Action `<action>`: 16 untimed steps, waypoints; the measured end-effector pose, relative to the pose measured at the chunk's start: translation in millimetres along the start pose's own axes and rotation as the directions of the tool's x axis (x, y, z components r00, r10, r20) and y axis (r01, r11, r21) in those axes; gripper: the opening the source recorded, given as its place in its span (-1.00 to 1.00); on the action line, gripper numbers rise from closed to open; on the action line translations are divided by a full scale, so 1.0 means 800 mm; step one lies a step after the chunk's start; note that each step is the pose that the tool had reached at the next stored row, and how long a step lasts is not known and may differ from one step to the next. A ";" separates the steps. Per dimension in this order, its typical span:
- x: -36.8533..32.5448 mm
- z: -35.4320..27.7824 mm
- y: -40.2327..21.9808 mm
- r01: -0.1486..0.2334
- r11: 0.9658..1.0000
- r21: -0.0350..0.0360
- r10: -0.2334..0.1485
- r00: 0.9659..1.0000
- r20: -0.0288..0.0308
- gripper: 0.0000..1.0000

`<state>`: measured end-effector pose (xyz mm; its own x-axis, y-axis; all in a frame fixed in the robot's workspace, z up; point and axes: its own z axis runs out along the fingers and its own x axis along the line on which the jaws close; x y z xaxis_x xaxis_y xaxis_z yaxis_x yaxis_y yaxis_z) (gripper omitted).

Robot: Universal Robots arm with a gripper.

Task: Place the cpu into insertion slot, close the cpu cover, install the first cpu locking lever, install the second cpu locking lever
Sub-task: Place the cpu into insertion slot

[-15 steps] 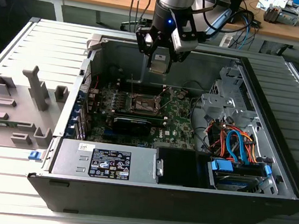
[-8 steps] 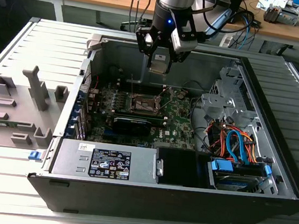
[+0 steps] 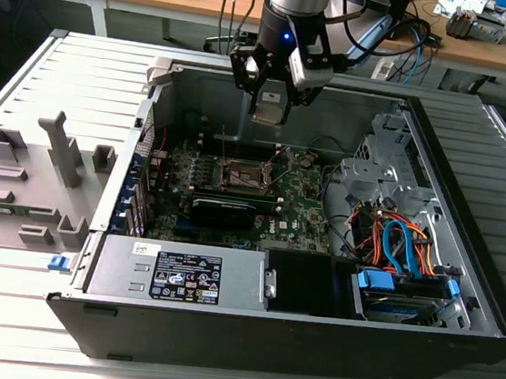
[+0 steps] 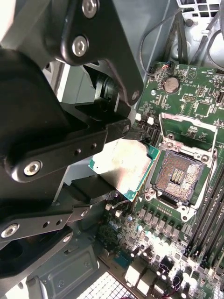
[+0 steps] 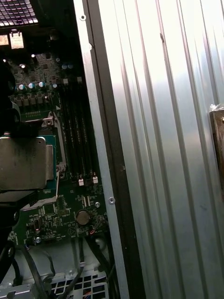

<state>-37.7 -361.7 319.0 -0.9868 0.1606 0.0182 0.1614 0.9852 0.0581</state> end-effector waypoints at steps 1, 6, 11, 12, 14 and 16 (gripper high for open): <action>0.0000 0.0000 0.0000 -0.002 1.000 0.000 0.002 1.000 0.000 0.09; 0.0000 0.0001 0.0000 -0.010 1.000 0.000 0.010 1.000 0.001 0.09; 0.0000 0.0003 0.0000 -0.020 1.000 0.000 0.020 1.000 0.001 0.09; 0.0000 0.0003 0.0000 -0.022 1.000 0.000 0.022 1.000 0.001 0.09; 0.0000 0.0003 0.0000 -0.027 1.000 0.000 0.027 1.000 0.002 0.09; 0.0000 0.0004 0.0000 -0.030 1.000 0.000 0.030 1.000 0.002 0.09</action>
<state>-37.8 -361.7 318.7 -0.9817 0.1898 0.0181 0.1906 0.9800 0.0576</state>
